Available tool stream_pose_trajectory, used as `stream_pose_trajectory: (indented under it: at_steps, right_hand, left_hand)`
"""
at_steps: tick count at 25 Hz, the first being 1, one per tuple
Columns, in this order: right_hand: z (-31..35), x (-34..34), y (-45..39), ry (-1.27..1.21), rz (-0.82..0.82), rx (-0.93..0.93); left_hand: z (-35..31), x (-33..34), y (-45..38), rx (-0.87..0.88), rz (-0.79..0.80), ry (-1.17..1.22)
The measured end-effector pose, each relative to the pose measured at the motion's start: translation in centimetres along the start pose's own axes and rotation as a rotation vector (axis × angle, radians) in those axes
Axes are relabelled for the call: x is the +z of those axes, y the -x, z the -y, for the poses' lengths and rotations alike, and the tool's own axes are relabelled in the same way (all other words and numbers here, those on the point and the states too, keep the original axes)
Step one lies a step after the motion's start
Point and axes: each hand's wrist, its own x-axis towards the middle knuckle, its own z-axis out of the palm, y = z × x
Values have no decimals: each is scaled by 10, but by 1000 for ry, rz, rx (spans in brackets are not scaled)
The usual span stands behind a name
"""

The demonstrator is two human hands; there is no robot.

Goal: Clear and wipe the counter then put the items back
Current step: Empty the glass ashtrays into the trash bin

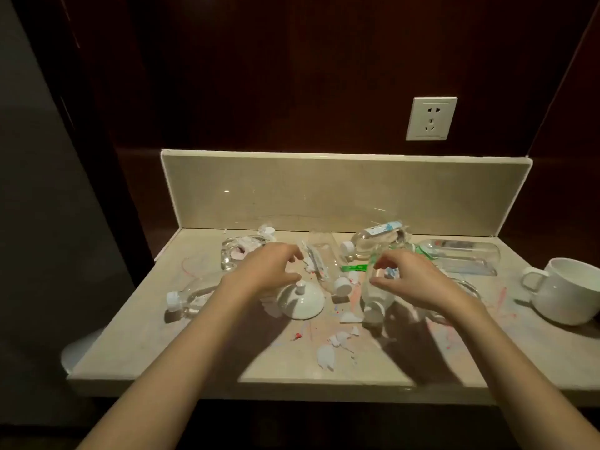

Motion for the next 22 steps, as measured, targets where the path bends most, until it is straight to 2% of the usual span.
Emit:
stream_pose_trajectory:
  at_steps: [8,14,16,20,22]
  right_hand:
    - [-35,-22,-30,-10,-24,-27]
    - [-48,-20,-58,-66,-2,-76]
    - [-47,-17,-66,-88,10,-85]
    - [-33,-9,-82,-179,-3,-137]
    - [-18,-4,-85,-286,18,-166]
  left_hand:
    - [-25,39,-84,232,39,-271]
    - [-12,58,-109,335,-26,-372]
    - [-7,49,-107,320,-88,-204]
    - [-12,4,-95,106,-201,481]
    - [-15,-12,-88,64,-205,736]
